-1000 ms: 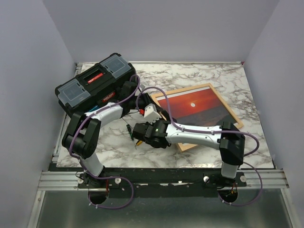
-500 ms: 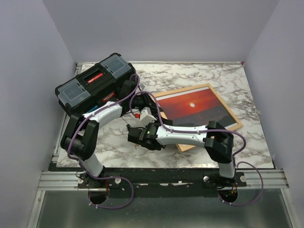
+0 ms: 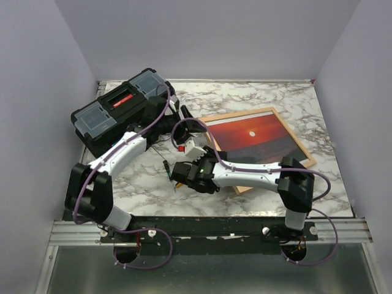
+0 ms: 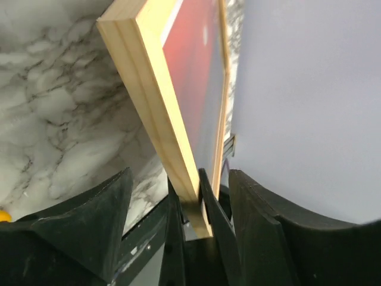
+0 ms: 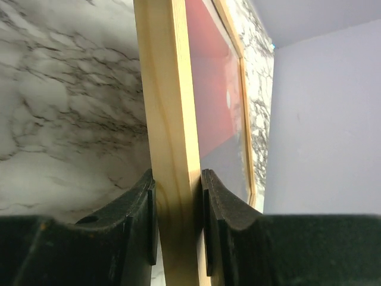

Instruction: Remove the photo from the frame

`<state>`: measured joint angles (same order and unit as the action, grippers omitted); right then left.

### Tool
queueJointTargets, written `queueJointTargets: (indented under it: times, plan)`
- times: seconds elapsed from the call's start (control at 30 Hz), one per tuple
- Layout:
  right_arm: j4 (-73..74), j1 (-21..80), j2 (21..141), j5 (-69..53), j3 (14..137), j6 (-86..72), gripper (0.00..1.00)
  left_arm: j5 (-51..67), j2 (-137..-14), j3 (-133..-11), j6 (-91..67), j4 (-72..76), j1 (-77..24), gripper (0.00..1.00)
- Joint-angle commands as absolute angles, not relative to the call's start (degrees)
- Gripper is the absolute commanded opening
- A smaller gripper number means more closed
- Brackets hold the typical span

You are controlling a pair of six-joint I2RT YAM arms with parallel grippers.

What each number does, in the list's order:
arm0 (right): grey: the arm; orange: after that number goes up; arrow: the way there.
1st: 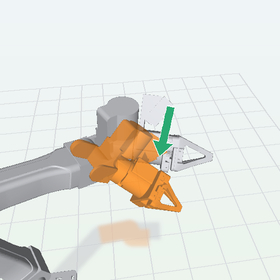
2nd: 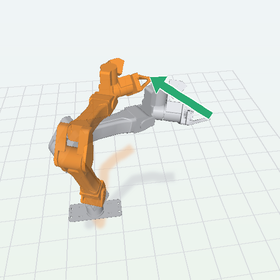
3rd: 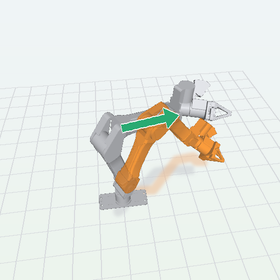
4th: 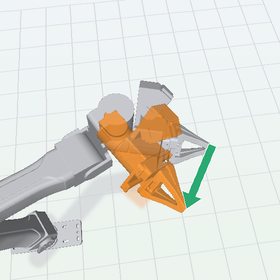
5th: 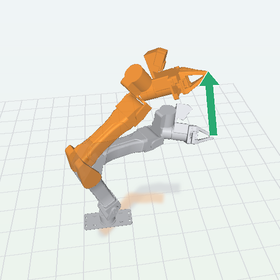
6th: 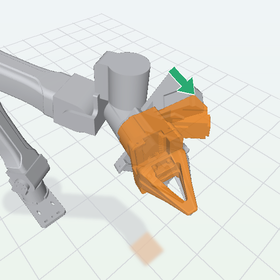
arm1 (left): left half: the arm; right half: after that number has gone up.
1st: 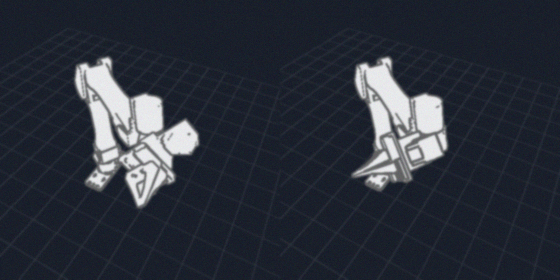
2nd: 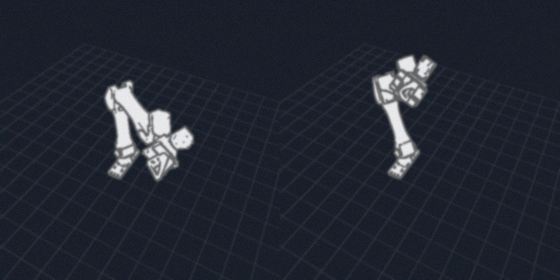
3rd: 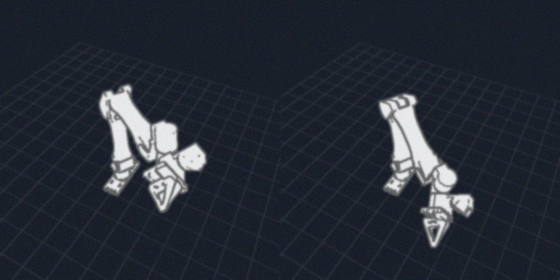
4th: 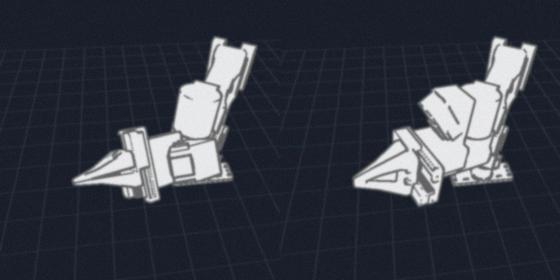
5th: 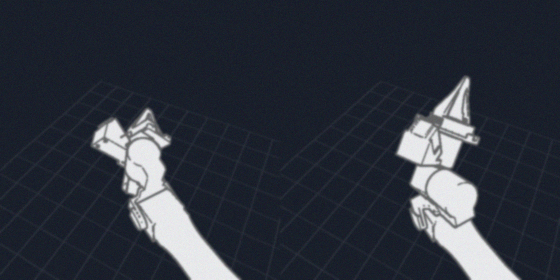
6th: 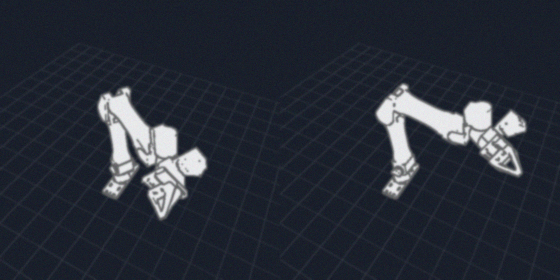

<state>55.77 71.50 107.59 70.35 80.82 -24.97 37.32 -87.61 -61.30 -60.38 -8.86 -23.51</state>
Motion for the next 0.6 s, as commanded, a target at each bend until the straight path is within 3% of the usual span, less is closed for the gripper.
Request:
queueJointTargets:
  times: [0.0,0.13,0.27,0.57]
  plan:
    - [43.68,69.37,98.07,72.75,77.11,-18.33,0.01,31.89,-78.67,-63.78,-52.23,-8.96,-20.06,0.79]
    - [29.47,66.14,88.61,64.62,73.08,-7.86,0.01,23.39,-69.13,-62.02,-44.97,-5.98,-18.22,0.99]
    - [24.01,62.73,83.86,55.08,75.63,-2.29,0.01,18.18,-63.96,-64.79,-35.05,-7.86,-17.93,0.99]
    - [25.81,59.33,85.81,44.5,94.64,-1.23,0.01,7.82,-53.14,-60.5,-24.48,-4.05,-18.89,0.98]
